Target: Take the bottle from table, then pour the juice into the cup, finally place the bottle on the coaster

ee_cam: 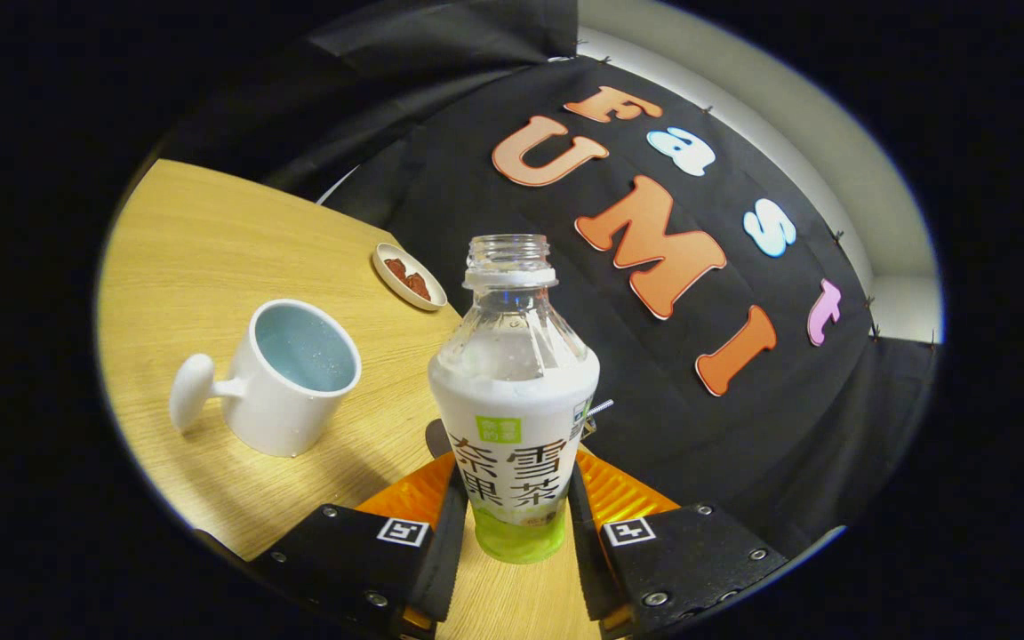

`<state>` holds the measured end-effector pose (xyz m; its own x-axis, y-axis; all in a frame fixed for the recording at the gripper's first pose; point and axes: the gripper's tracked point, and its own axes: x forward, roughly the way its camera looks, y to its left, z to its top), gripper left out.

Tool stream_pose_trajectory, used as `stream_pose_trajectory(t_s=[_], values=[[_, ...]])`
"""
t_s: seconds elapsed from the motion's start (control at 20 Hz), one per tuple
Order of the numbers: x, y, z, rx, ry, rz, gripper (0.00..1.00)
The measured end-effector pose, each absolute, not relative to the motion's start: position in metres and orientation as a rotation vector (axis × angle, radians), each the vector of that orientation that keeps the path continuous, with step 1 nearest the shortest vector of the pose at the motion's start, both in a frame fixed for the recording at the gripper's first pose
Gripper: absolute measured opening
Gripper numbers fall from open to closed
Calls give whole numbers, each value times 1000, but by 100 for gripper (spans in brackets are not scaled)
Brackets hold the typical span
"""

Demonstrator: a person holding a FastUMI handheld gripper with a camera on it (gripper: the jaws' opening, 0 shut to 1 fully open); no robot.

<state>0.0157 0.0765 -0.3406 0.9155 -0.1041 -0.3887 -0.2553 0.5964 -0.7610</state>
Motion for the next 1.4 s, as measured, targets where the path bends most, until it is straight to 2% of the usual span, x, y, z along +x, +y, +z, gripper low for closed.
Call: stream_pose_trajectory(t_s=[0.7, 1.4], values=[[27, 78, -350, -1411, 302, 114, 57], [42, 88, -340, -1675, 183, 130, 57]])
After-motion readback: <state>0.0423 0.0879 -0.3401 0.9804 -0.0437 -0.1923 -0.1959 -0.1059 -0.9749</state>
